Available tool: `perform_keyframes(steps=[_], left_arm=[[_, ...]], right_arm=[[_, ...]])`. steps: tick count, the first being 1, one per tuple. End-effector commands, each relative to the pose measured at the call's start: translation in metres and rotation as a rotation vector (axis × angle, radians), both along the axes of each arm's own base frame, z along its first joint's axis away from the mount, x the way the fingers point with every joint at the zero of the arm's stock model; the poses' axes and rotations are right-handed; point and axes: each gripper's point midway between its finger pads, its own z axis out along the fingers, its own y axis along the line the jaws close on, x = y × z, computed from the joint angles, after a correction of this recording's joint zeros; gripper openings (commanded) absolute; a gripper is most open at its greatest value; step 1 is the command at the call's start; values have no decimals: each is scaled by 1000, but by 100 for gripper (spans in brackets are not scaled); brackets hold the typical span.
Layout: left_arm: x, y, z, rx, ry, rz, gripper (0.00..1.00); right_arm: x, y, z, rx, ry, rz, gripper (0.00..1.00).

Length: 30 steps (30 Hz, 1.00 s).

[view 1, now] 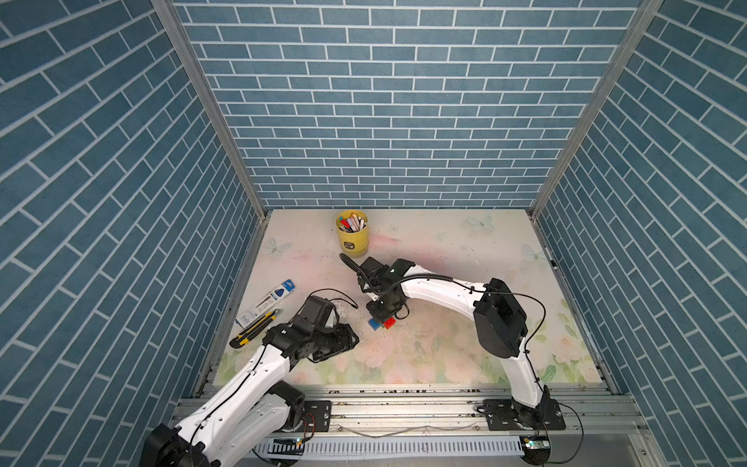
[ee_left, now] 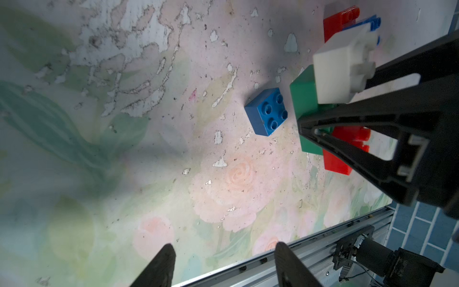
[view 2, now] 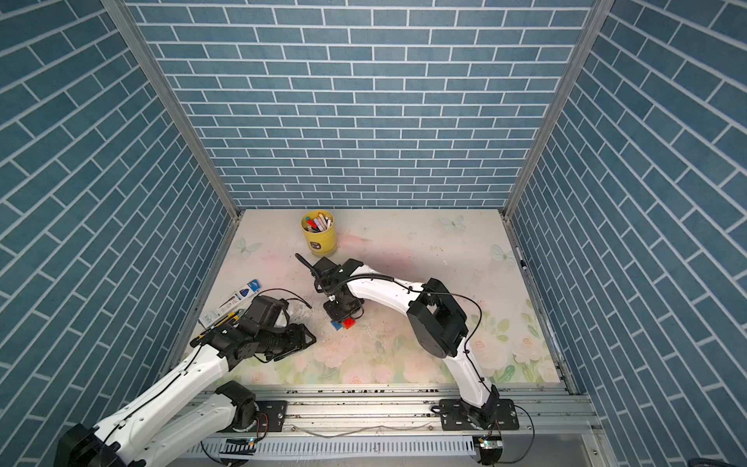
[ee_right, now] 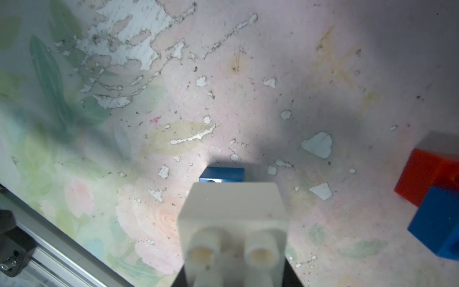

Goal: Assemble the letter y with lego
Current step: Assemble the lego brick with the lego brick.

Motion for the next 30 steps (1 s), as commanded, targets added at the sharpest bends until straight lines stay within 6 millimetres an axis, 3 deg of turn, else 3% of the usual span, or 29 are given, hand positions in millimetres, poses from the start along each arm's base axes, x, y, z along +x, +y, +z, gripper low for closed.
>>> perform_keyframes(steps=[1, 11, 30], left_arm=[[-6, 3, -5, 6, 33, 3, 66], [-5, 4, -10, 15, 42, 4, 66], [-6, 6, -16, 28, 57, 9, 65]], right_arm=[[-5, 0, -3, -38, 20, -11, 32], [-12, 7, -23, -89, 47, 9, 32], [-14, -1, -52, -215, 2, 40, 32]])
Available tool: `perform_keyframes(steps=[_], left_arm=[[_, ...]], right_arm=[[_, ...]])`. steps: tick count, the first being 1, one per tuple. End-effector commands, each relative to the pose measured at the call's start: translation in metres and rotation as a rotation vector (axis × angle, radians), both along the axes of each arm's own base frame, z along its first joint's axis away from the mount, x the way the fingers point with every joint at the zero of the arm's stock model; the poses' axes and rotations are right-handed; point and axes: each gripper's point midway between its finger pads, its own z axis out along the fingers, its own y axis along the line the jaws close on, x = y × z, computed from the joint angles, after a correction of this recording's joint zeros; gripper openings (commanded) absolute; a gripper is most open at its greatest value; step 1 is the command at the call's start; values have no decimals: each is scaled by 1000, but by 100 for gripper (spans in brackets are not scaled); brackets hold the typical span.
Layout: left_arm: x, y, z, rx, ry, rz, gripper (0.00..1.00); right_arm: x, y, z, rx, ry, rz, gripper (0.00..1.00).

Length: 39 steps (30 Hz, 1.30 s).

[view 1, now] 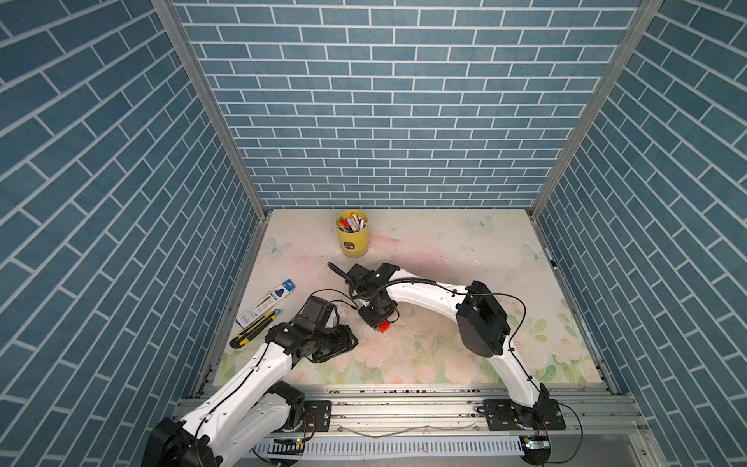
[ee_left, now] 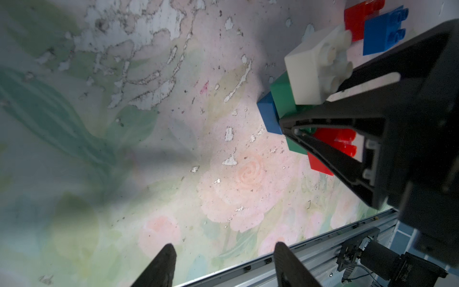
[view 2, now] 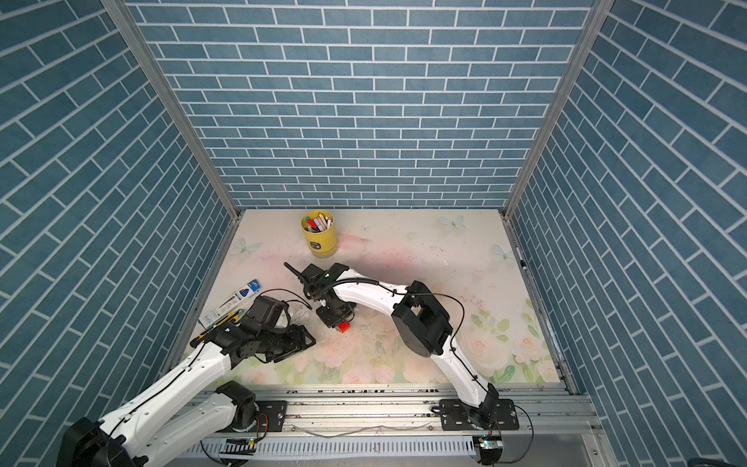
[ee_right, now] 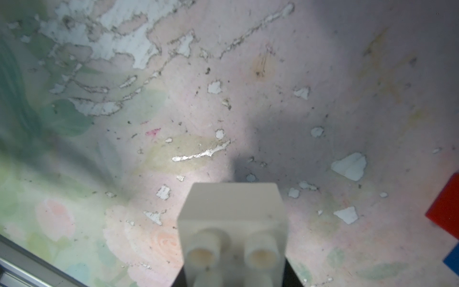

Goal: Assemble the letter y with lego
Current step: Assemble the lego brick with the lego brick.

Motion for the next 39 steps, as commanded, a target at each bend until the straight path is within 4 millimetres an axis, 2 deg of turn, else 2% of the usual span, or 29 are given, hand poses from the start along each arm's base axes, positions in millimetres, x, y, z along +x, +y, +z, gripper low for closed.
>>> perform_keyframes(steps=[1, 15, 21, 26, 31, 35, 39], left_arm=[[-3, 4, -5, 12, 14, 3, 65], [-4, 5, -9, 19, 23, 10, 66], [-4, 5, -10, 17, 24, 11, 65], [-5, 6, -11, 19, 22, 11, 65], [-4, 6, -11, 20, 23, 12, 65], [-5, 6, -12, 20, 24, 13, 65], [-5, 6, -12, 21, 23, 12, 65]], right_arm=[[-8, -15, -33, -127, 13, 6, 32], [-5, -17, -45, -161, -10, -37, 31], [-7, -8, -43, -114, 23, -47, 31], [-3, -9, -44, -113, 13, -50, 31], [-3, -3, -44, -36, 53, -71, 31], [-1, -3, -42, -24, 44, -79, 31], [0, -17, -48, -92, 24, -75, 31]])
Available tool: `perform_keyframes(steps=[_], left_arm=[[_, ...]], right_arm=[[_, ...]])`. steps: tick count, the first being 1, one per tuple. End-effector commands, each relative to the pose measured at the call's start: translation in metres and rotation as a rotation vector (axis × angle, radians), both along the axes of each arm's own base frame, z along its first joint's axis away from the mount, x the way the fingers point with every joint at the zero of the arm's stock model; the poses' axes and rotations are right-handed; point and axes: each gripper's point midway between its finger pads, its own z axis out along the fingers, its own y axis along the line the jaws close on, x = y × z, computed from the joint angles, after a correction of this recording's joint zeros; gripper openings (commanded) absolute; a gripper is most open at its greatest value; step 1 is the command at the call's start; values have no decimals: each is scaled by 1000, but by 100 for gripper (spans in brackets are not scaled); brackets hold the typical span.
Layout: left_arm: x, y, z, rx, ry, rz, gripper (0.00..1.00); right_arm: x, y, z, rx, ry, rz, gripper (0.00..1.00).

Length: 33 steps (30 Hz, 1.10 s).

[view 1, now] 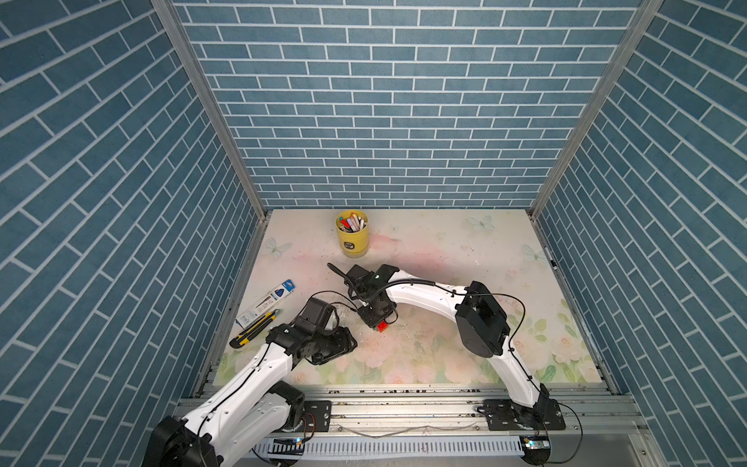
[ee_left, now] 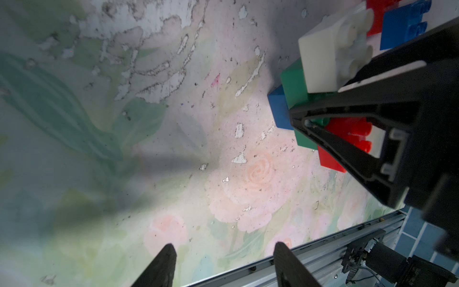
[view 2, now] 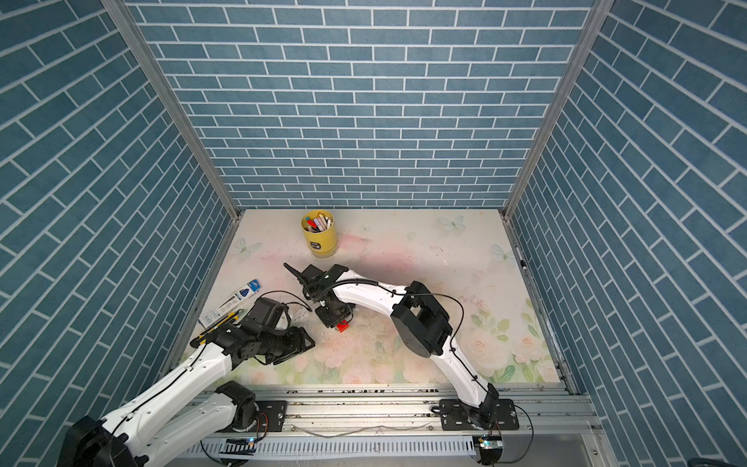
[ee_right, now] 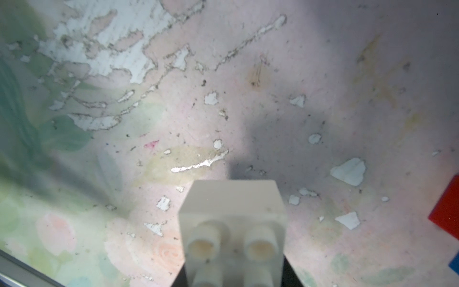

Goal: Assemble the letter y with lego
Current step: Assemble the lego brick with the lego brick.

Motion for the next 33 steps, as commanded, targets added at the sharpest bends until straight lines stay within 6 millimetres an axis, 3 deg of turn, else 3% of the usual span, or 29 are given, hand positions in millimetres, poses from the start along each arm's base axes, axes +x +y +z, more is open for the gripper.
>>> perform_keyframes(steps=[1, 10, 17, 22, 27, 33], left_arm=[[-2, 4, -5, 14, 11, 8, 65], [-2, 5, -5, 18, 11, 10, 65], [-2, 5, -6, 20, 13, 9, 65], [0, 3, -5, 19, 12, 8, 65], [4, 3, -1, 25, 1, 1, 65], [12, 2, 9, 39, -26, -14, 65]], right_arm=[[-7, -21, -47, -118, 44, -25, 31], [-22, -29, -76, -156, 117, -18, 27], [-20, -39, -81, -202, 101, -20, 25], [-12, -33, -58, -158, 63, -26, 25], [2, -26, -20, -79, 11, -46, 25], [13, -33, 26, -14, -68, -75, 26]])
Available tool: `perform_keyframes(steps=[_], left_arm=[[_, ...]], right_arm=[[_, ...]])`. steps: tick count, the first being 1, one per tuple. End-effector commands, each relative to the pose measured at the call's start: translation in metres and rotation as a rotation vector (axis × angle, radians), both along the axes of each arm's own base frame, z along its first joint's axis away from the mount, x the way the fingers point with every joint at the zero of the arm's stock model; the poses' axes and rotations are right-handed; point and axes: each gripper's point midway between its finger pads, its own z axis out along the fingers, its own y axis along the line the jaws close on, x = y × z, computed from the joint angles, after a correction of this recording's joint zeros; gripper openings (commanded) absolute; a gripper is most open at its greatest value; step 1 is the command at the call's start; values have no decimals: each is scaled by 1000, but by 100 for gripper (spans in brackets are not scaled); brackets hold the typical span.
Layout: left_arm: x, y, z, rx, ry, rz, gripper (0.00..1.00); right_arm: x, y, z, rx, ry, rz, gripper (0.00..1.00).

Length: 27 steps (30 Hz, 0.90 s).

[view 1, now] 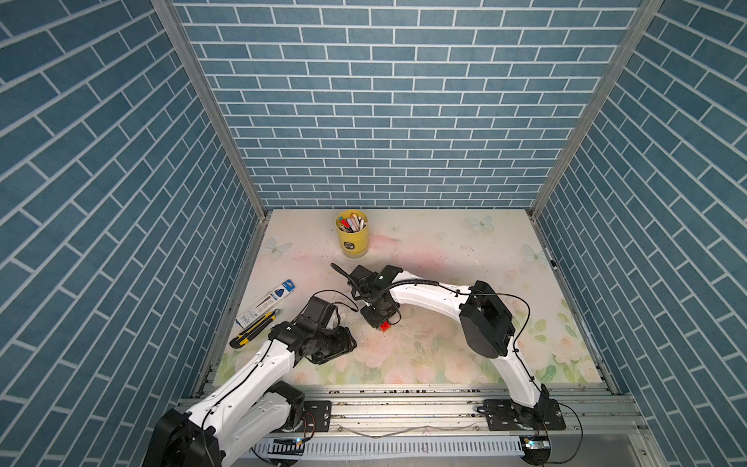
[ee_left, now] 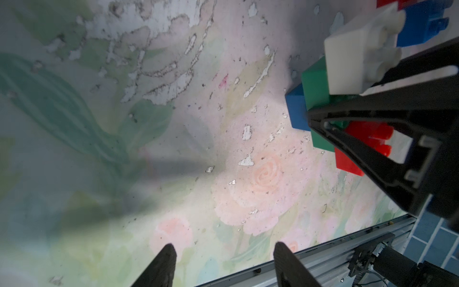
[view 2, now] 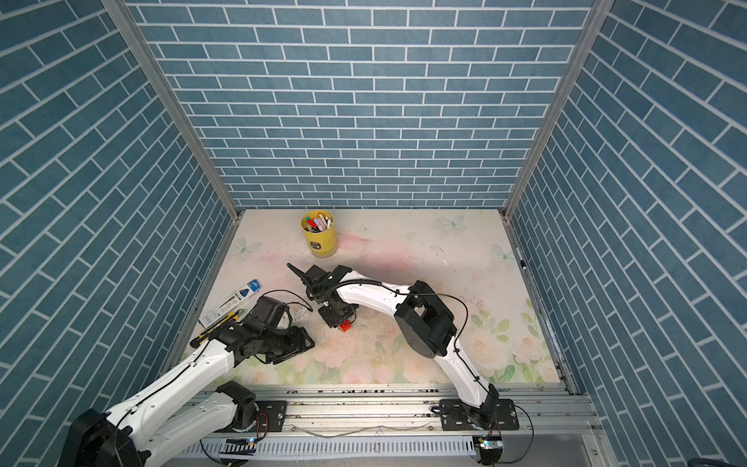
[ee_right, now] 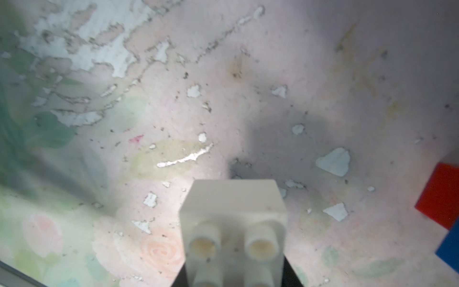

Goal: Assemble the letter y with lego
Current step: Assemble the lego brick with the lego brick, then pick up the lego brick from the center of the board.

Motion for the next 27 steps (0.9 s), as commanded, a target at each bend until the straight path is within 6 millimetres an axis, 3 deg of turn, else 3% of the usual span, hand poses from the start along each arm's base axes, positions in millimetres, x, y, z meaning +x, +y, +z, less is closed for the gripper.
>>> perform_keyframes(steps=[1, 7, 14, 21, 27], left_arm=[[10, 0, 12, 9, -39, -8, 65], [18, -6, 16, -7, -54, -16, 66], [32, -18, 23, -28, -73, -36, 66], [42, -34, 23, -33, -81, -71, 66], [47, -47, 22, -21, -82, -105, 65]], right_arm=[[9, -20, 27, -2, -51, -56, 26], [16, -48, 46, 9, -93, -117, 26], [19, -98, 53, -5, -120, -219, 26], [23, -143, 41, -28, -124, -317, 27], [30, -157, 23, -27, -116, -362, 28]])
